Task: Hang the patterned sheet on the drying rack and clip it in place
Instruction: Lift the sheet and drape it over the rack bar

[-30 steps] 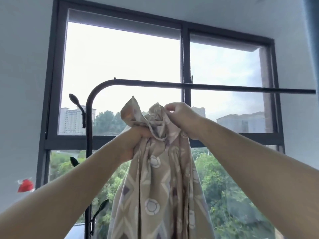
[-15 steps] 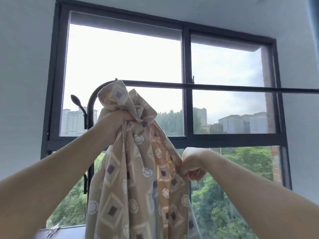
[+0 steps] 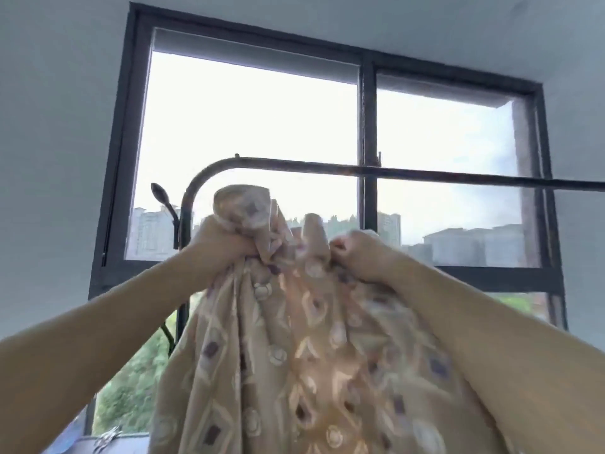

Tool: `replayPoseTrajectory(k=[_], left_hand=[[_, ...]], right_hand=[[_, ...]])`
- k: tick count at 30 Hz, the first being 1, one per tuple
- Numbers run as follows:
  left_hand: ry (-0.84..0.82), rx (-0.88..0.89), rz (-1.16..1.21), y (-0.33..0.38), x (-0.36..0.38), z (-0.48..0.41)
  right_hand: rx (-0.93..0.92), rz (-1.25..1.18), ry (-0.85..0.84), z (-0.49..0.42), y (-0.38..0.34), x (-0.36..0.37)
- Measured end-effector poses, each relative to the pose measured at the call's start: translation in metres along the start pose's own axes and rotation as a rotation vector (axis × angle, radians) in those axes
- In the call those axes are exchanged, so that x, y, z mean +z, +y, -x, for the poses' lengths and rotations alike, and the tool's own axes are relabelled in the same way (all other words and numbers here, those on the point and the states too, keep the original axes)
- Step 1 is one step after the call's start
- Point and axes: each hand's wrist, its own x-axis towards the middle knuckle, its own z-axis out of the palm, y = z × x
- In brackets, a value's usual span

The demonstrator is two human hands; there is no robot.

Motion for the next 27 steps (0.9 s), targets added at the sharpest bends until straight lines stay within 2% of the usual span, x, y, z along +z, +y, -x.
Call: replayPoseTrajectory(k=[2, 3, 5, 7, 9, 13, 18, 22, 24, 27], left_hand=[[-0.064, -0.073, 0.105, -0.008, -0.006, 0.007], [-0.12, -0.112, 0.173, -0.013, -0.008, 0.01], [-0.147, -0.16, 0.251, -0.013, -0.006, 0.014], [-0.263, -0.213, 0.277, -0.007, 0.006, 0.022], [-0.373, -0.249, 0.297, -0.001, 0.024, 0.034], [-0.435, -0.294, 0.304, 0.0, 0.044, 0.039], [-0.215, -0.294, 0.233, -0.009, 0.041, 0.025], [-0.056, -0.235, 0.193, -0.004, 0.031, 0.022], [0.039, -0.184, 0.175, -0.002, 0.025, 0.019], [0.098, -0.15, 0.161, 0.002, 0.017, 0.013]], right_hand=[[0.015, 0.001, -0.006, 0.005, 0.019, 0.008], [0.028, -0.065, 0.06, 0.004, 0.021, 0.005], [0.018, -0.189, 0.091, 0.002, 0.014, -0.003], [-0.049, -0.317, 0.015, -0.002, -0.006, -0.004], [-0.078, -0.307, -0.034, -0.001, -0.022, 0.004], [-0.053, -0.338, -0.056, 0.003, -0.029, 0.008], [0.037, -0.527, -0.023, 0.014, -0.021, 0.016], [0.233, -0.598, -0.37, 0.03, -0.004, 0.021], [0.241, -0.488, -0.503, 0.037, 0.003, 0.025], [0.248, -0.375, -0.625, 0.045, 0.006, 0.026]])
